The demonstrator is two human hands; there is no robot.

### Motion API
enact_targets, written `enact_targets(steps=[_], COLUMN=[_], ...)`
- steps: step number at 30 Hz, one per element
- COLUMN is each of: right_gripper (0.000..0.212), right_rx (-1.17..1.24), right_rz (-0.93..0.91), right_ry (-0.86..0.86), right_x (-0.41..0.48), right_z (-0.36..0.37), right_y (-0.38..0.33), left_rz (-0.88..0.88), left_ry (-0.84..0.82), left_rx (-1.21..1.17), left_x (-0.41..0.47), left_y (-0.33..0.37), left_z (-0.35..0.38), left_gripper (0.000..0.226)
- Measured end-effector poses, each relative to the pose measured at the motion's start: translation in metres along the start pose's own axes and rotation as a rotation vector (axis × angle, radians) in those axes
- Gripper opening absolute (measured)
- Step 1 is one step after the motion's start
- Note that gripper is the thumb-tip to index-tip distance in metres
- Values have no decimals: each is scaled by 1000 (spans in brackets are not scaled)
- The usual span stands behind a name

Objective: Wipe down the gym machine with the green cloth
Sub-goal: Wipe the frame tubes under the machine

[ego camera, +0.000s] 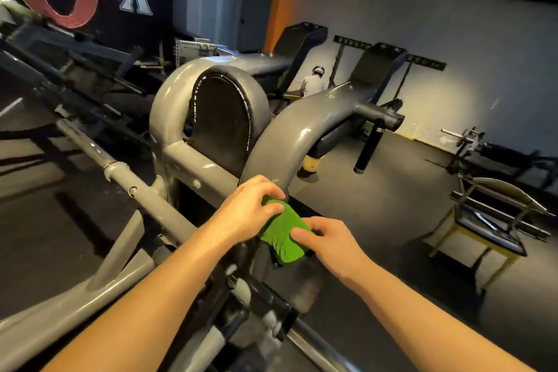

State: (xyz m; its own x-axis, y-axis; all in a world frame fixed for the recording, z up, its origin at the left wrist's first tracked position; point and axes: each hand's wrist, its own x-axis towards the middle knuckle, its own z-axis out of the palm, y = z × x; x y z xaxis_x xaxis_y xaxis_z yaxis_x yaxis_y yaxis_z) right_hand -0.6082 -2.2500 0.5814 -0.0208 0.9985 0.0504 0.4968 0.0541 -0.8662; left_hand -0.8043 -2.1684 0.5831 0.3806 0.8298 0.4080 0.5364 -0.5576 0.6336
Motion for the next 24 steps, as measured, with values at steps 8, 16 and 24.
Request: enact_targets(steps=[8, 16, 24], right_gripper=[48, 14, 49], right_rx=[555, 52, -292], right_rz=[74, -189, -238], right_ry=[328, 640, 254], right_x=[52, 130, 181], right_z=[-77, -120, -105], right_y=[-45, -100, -82], left_rz=[-94, -188, -170], left_ry=[282, 86, 64], left_rx=[-77, 82, 119], left_x=[76, 107, 110], left_y=[35, 37, 28], left_z=[-28, -36, -40], left_gripper=[44, 79, 83])
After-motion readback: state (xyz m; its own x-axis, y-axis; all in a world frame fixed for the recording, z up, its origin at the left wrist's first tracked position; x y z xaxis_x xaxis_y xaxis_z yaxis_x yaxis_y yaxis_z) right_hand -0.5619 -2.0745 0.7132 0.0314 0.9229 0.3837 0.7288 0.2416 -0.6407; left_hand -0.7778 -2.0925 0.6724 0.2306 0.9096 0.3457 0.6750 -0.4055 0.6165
